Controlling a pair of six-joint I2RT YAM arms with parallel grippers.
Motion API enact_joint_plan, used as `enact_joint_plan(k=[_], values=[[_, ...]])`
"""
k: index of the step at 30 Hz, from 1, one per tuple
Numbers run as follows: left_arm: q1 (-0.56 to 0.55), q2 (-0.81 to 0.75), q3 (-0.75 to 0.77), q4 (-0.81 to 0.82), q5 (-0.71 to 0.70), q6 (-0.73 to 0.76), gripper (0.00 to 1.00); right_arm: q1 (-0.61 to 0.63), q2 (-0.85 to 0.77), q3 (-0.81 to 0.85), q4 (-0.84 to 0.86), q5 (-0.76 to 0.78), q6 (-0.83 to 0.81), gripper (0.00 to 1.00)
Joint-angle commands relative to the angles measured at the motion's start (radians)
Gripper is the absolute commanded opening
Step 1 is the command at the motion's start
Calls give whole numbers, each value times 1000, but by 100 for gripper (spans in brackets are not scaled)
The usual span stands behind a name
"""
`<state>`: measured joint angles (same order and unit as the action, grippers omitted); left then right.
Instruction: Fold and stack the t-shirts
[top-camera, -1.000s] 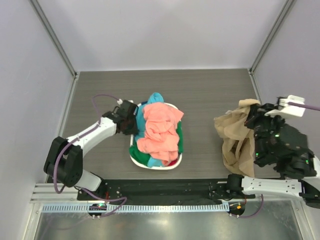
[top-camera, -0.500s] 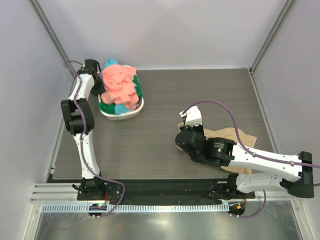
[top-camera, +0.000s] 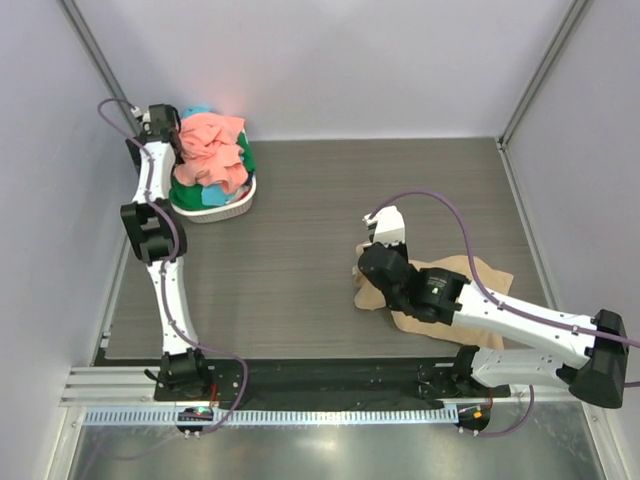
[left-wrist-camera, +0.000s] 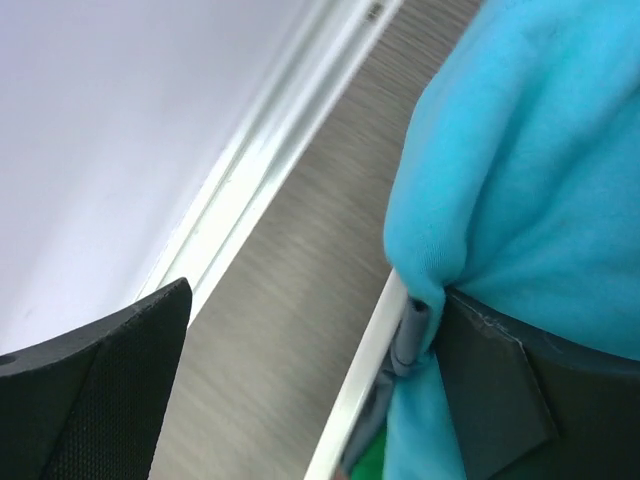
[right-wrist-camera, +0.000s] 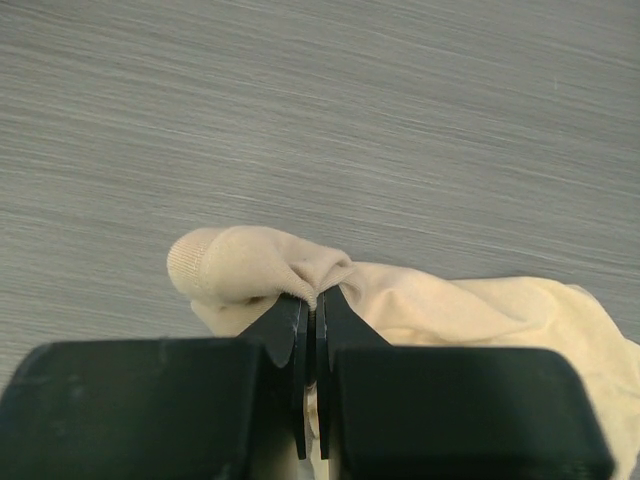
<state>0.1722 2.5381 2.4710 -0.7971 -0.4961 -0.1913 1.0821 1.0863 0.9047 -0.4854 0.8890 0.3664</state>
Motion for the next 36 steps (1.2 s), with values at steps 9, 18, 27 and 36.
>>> enact_joint_plan(k=[9,18,27,36], values=[[-80,-492,-181,-78,-203,-195,100,-13,26,59,42,-102,8,1],[-387,-503,-255,-26,100,-116,100,-14,-3,46,7,-116,38,1],[-481,-79,23,-62,320,-212,100,-16,-63,39,-67,-142,77,1],[-343,-62,-154,-27,303,-246,100,-16,-98,22,-114,-133,86,1]])
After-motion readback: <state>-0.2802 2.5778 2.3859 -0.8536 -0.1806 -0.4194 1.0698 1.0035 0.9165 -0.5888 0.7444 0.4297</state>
